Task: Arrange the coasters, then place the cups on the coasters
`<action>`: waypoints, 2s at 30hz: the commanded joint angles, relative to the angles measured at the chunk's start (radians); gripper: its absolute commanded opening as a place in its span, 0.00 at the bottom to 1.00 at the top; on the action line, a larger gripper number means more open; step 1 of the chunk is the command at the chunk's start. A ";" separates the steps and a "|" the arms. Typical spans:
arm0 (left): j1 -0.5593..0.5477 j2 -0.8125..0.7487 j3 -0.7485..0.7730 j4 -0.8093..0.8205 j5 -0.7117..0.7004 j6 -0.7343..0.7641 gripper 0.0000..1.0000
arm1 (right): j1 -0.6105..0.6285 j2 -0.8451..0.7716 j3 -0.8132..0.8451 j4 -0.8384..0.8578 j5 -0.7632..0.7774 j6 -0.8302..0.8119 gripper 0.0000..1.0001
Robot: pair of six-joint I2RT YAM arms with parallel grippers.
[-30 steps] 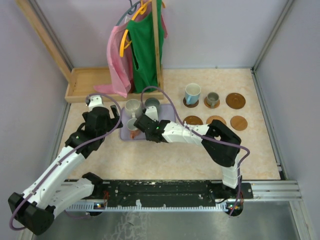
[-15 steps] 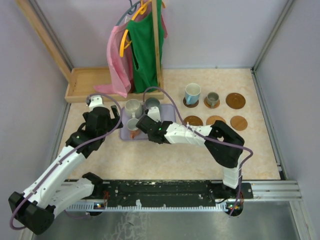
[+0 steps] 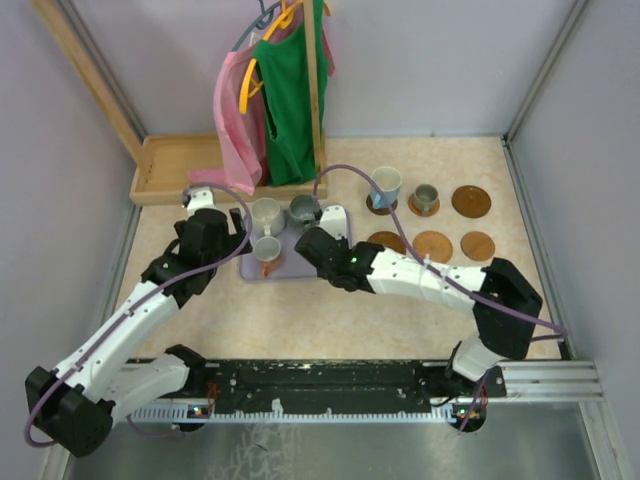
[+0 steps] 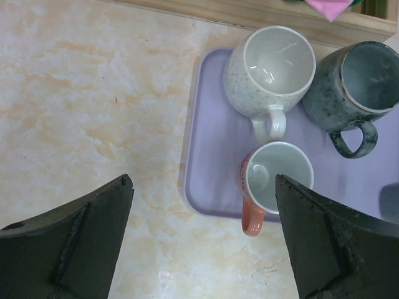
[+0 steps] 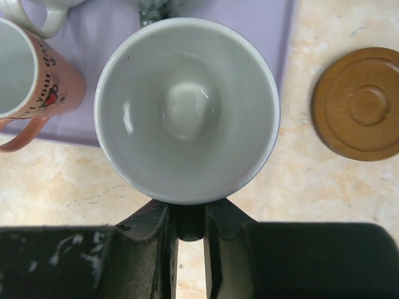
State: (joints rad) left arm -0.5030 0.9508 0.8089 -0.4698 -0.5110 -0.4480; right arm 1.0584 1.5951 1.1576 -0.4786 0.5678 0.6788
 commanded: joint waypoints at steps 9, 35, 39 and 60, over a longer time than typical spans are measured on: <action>0.006 0.106 0.065 0.107 0.057 0.018 1.00 | -0.079 -0.303 -0.163 -0.068 0.158 0.042 0.00; 0.006 0.172 0.086 0.161 0.101 0.047 1.00 | -0.552 -0.516 -0.388 0.042 0.035 -0.145 0.00; 0.006 0.175 0.082 0.165 0.100 0.047 1.00 | -0.589 -0.525 -0.421 0.083 0.010 -0.189 0.00; 0.006 0.192 0.075 0.179 0.120 0.034 1.00 | -0.684 -0.520 -0.556 0.286 -0.044 -0.275 0.00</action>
State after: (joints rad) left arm -0.5014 1.1404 0.8730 -0.3164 -0.4068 -0.4118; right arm 0.3878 1.0847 0.6090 -0.3172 0.4950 0.4095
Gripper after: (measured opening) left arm 0.998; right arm 0.166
